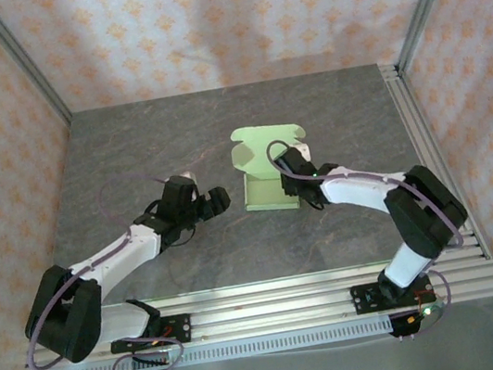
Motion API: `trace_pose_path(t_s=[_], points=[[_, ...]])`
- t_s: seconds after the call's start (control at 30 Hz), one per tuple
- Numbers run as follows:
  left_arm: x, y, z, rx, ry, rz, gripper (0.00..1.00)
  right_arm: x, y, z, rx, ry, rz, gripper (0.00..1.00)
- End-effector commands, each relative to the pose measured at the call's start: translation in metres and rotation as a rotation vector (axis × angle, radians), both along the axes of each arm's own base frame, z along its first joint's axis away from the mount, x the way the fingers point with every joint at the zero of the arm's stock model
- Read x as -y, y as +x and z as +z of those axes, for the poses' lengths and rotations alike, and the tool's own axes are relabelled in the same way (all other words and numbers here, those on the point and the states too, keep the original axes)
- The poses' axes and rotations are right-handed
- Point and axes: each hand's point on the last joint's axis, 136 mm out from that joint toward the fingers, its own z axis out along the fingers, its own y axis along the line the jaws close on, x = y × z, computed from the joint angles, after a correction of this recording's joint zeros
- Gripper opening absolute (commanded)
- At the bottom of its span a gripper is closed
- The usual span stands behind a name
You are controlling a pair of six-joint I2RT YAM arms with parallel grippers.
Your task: Fold the paper box
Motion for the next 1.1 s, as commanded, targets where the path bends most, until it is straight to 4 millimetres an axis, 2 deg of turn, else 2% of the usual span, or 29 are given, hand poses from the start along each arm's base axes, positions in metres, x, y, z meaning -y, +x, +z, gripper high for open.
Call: trace_pose_path(t_s=[0.0,0.2,0.3,0.47,0.67,0.9,1.07], points=[[0.010,0.007,0.008,0.016,0.002,-0.031,0.98,0.002,-0.004,0.006,-0.008,0.096,-0.004,0.39],[0.026,0.011,0.001,-0.015,-0.014,-0.097,0.98,-0.008,-0.012,0.005,-0.060,0.260,0.043,0.38],[0.035,0.013,0.000,-0.021,-0.044,-0.124,0.95,-0.010,-0.014,0.000,-0.089,0.304,0.050,0.33],[0.040,0.016,-0.003,-0.030,-0.060,-0.130,0.93,-0.002,-0.014,-0.011,-0.105,0.286,0.020,0.22],[0.039,0.014,-0.007,-0.038,-0.049,-0.130,0.93,-0.004,-0.013,-0.017,-0.118,0.294,0.025,0.16],[0.038,0.013,-0.007,-0.042,-0.048,-0.129,0.93,-0.001,-0.013,-0.029,-0.149,0.255,0.024,0.15],[0.038,0.013,-0.008,-0.042,-0.045,-0.125,0.93,0.009,-0.016,-0.038,-0.188,0.182,0.010,0.14]])
